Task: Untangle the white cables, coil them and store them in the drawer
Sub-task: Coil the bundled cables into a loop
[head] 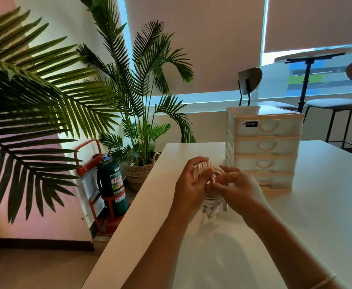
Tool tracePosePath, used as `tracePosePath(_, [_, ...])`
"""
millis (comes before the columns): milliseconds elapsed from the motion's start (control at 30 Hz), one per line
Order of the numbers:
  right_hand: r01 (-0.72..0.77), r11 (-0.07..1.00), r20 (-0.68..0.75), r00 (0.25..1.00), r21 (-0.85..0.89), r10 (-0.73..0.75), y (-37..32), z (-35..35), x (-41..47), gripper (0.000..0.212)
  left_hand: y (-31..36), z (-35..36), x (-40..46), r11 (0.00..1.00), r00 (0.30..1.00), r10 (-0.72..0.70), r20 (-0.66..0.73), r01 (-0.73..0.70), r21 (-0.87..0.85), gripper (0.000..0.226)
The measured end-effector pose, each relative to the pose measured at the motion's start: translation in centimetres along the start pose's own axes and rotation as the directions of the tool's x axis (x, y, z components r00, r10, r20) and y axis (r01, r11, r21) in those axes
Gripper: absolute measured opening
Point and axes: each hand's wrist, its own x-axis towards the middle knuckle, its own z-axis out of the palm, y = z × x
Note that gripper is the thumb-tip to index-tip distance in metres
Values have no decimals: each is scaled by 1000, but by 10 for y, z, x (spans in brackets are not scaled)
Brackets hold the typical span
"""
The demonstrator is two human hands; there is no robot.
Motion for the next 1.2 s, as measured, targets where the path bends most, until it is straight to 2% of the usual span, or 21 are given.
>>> tracePosePath(67, [-82, 981, 80, 994, 174, 68, 0, -4, 2, 8, 0, -2, 0, 1000, 1000, -3, 21, 3, 11, 24])
tracePosePath(133, [-164, 931, 136, 983, 327, 126, 1, -8, 4, 10, 0, -4, 0, 999, 998, 15, 60, -17, 29, 32])
tracePosePath(267, [-259, 855, 148, 966, 450, 214, 1, -16, 11, 19, 3, -6, 0, 989, 984, 33, 177, -57, 134, 34])
tracePosePath(400, [-221, 870, 134, 975, 442, 180, -2, -24, 12, 36, 5, -6, -2, 954, 984, 81, 157, -122, 275, 36])
tracePosePath(533, [-174, 909, 58, 985, 379, 165, -2, -28, 13, 32, 3, -8, -1, 903, 987, 122, 102, -153, 402, 37])
tracePosePath(633, [-135, 937, 22, 991, 323, 135, -4, -35, 14, 33, 2, -9, -1, 867, 983, 142, 113, -179, 466, 38])
tracePosePath(767, [-104, 963, -40, 992, 248, 117, -1, -42, 16, 35, 6, -7, -1, 926, 986, -6, 169, -59, 374, 38])
tracePosePath(900, [-72, 982, -129, 987, 174, 96, 8, -43, 23, 33, 13, -2, -3, 984, 949, -152, 275, 121, 128, 35])
tracePosePath(1033, [-83, 994, -135, 987, 67, 92, 19, -39, 25, 29, 17, 1, -5, 987, 929, -156, 336, 155, 29, 31])
tracePosePath(1200, [-140, 986, -53, 988, 94, 145, 23, -31, 24, 30, 16, 4, -5, 983, 941, -137, 310, 169, -77, 30])
